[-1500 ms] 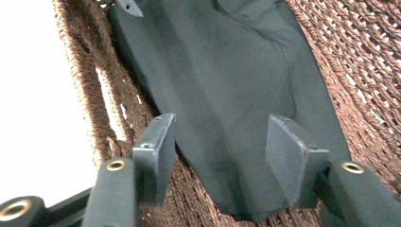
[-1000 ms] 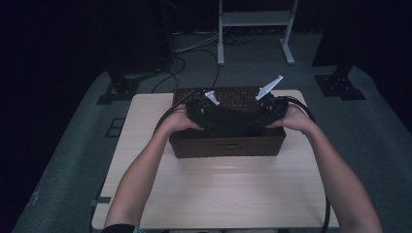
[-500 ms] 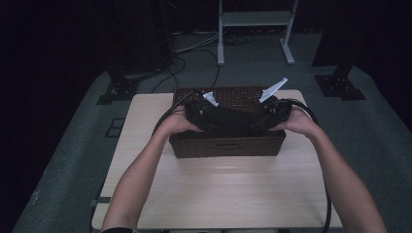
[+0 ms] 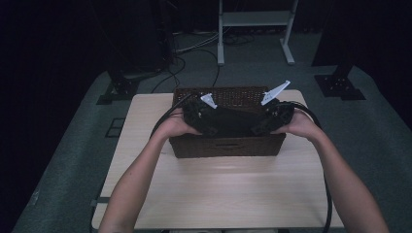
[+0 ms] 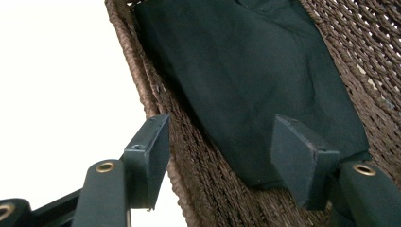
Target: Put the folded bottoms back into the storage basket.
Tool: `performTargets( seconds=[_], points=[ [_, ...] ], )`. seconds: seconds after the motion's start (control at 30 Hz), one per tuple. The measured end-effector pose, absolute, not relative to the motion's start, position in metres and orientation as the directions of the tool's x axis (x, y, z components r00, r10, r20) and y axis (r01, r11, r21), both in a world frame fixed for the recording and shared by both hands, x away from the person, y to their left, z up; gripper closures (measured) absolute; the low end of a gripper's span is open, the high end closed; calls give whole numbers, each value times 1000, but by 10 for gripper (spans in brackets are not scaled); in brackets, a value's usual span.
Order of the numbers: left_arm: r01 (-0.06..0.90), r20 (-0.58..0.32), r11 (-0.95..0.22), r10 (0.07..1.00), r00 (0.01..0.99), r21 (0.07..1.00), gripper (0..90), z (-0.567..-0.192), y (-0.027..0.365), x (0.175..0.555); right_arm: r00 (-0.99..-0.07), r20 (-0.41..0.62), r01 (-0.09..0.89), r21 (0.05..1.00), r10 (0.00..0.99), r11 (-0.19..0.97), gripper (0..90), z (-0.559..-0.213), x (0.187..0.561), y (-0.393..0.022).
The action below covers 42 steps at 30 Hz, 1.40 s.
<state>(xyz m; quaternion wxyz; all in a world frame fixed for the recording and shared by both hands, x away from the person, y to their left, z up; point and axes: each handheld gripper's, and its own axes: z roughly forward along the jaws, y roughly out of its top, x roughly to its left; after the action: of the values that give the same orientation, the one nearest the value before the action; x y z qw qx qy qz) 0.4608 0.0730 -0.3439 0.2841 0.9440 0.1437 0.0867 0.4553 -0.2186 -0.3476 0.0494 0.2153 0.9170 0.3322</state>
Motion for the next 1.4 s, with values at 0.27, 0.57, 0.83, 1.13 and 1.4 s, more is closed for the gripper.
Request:
performTargets(
  seconds=[0.27,0.57,0.83,1.13,1.4],
  points=[
    [218,83,-792,320,944,570,267,-344,78,452,-900,62,368,639,431,676,366,-349,448,-223],
    [214,94,-789,324,942,576,262,-342,83,443,-899,62,367,646,433,670,366,-350,438,-229],
    [200,105,-793,315,943,575,257,-339,85,434,-902,49,355,649,429,673,365,-351,427,-234],
    [157,124,-805,274,954,572,254,-334,78,420,-905,29,335,662,423,671,367,-348,413,-238],
    [148,127,-801,268,955,580,251,-335,79,412,-911,28,325,664,412,674,365,-350,405,-237]
  ],
)
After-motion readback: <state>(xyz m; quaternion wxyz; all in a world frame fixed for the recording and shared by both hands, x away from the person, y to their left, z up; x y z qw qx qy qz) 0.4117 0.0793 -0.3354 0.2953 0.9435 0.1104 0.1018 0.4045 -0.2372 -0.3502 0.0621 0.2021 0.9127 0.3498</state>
